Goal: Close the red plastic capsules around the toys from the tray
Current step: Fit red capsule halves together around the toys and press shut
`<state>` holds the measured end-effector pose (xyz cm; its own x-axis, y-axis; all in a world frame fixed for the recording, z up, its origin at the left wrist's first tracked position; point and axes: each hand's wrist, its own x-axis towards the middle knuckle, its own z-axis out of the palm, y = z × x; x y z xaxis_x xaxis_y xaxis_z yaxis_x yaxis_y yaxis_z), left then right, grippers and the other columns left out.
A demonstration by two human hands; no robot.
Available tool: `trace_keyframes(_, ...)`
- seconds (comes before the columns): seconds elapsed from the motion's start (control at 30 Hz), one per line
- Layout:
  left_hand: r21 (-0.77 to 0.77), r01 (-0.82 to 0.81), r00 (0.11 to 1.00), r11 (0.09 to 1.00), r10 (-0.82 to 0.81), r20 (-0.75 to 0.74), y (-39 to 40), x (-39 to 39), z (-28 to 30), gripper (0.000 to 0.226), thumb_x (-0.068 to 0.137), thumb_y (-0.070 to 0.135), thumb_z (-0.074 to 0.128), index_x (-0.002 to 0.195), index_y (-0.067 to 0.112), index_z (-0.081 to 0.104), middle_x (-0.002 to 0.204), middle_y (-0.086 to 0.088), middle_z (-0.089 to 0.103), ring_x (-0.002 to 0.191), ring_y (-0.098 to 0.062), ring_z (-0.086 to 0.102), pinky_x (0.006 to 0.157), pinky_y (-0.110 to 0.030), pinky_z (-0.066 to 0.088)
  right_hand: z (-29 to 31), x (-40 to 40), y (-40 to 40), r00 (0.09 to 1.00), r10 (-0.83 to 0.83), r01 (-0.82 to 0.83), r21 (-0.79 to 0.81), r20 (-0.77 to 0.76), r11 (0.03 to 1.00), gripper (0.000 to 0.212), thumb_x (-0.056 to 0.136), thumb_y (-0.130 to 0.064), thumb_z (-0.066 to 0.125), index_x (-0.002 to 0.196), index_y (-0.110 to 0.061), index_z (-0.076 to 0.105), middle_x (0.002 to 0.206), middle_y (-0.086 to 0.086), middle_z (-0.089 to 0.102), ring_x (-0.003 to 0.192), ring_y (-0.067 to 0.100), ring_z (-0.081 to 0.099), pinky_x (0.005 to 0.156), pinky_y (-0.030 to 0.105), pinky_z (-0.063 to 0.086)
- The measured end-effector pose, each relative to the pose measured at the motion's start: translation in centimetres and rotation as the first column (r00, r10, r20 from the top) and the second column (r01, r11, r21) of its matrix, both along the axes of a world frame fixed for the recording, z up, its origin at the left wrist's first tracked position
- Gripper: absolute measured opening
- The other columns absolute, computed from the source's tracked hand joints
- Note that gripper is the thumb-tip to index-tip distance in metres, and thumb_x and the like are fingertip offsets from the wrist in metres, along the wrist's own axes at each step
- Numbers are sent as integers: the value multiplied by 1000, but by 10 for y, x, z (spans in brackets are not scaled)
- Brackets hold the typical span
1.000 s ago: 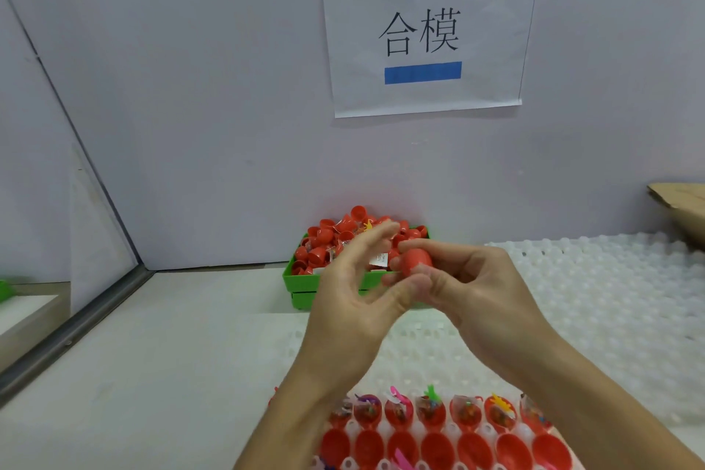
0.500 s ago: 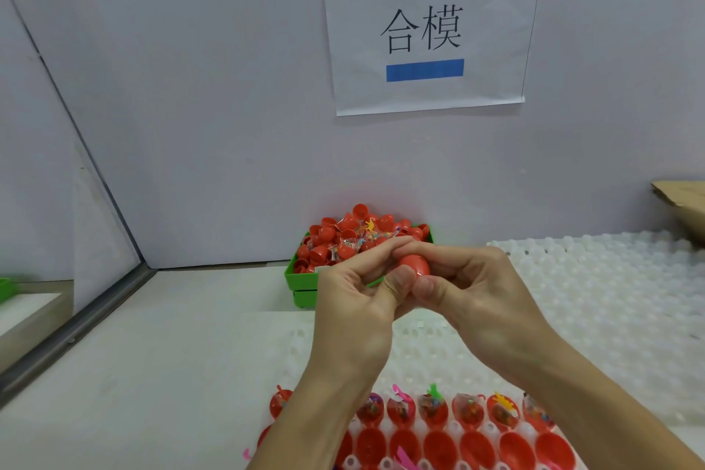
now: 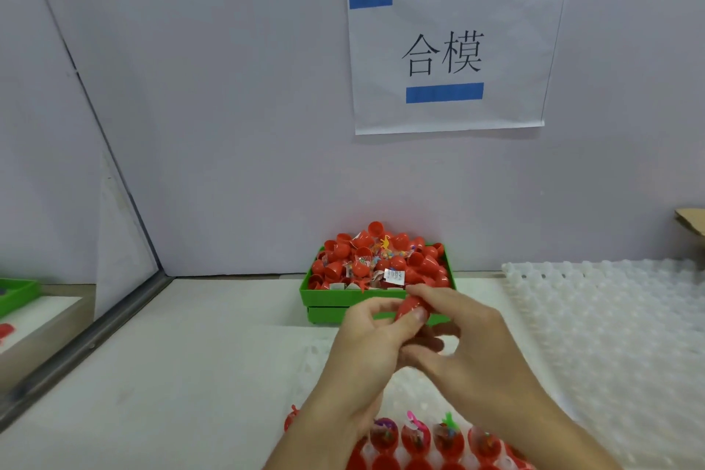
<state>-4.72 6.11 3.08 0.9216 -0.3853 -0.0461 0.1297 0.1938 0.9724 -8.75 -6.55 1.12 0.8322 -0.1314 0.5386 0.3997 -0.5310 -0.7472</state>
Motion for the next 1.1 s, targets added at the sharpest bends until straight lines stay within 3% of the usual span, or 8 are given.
trace_keyframes(0.1, 36, -52, 998, 998, 50, 31, 9, 12, 1, 14, 91, 3, 64, 104, -2, 67, 88, -18, 75, 78, -26, 74, 67, -28, 58, 3, 7, -6, 980, 172, -158, 143, -96, 977, 49, 86, -1, 70, 125, -29, 64, 109, -25, 71, 102, -2, 67, 84, 16, 54)
trace_keyframes(0.23, 186, -14, 989, 982, -14, 148, 6, 47, 17, 12, 95, 7, 60, 97, -1, 69, 80, -14, 75, 71, -23, 73, 62, -25, 57, 20, 46, -15, 990, 82, -62, 165, -117, 984, 34, 90, 2, 65, 108, -25, 74, 98, -13, 76, 95, 0, 70, 86, 22, 56)
trace_keyframes(0.37, 315, -33, 970, 948, -46, 238, -8, 103, 45, 11, 97, 3, 57, 93, 0, 67, 79, -14, 72, 65, -20, 70, 62, -26, 60, 49, 97, -25, 989, 108, -83, 225, -103, 971, 34, 87, 2, 69, 85, -31, 76, 82, -8, 78, 80, 8, 72, 71, 18, 56)
trace_keyframes(0.5, 546, -128, 902, 828, -132, 412, -16, 155, 59, 17, 94, -1, 60, 110, 2, 65, 91, -16, 71, 69, -20, 72, 67, -27, 61, 64, 148, -42, 991, -73, 61, -110, -115, 992, 29, 85, 5, 66, 105, -14, 77, 95, -2, 77, 83, 8, 70, 75, 15, 54)
trace_keyframes(0.6, 705, -302, 752, 642, -293, 590, -20, 183, 62, 32, 93, -5, 59, 117, 13, 67, 102, -4, 69, 76, -9, 69, 70, -21, 56, 74, 169, -51, 997, -55, 33, -334, -57, 942, 38, 82, 17, 58, 103, -9, 77, 88, 5, 76, 70, 5, 64, 63, 3, 48)
trace_keyframes(0.8, 809, -448, 505, 381, -638, 581, -20, 210, 66, 39, 88, -14, 53, 109, 13, 73, 96, -3, 71, 85, -12, 67, 78, -37, 58, 72, 188, -60, 996, -1, -48, -556, -87, 830, 38, 85, 15, 57, 109, -7, 75, 94, 13, 75, 83, 29, 69, 76, 41, 56)
trace_keyframes(0.97, 814, -448, 481, 369, -669, 567, -18, 213, 61, 31, 90, -4, 60, 110, 15, 73, 95, -1, 73, 84, -13, 68, 79, -38, 57, 63, 191, -60, 992, -28, -43, -545, -121, 837, 44, 85, 17, 54, 113, -10, 74, 102, 10, 75, 89, 25, 69, 79, 35, 56)
trace_keyframes(1.1, 767, -425, 557, 481, -528, 641, -12, 211, 55, 22, 92, 8, 62, 111, 18, 70, 100, 0, 70, 87, -13, 64, 80, -31, 54, 59, 186, -60, 989, -50, -13, -418, -141, 908, 48, 88, 11, 58, 125, -17, 67, 125, 1, 69, 119, 16, 60, 98, 28, 50)
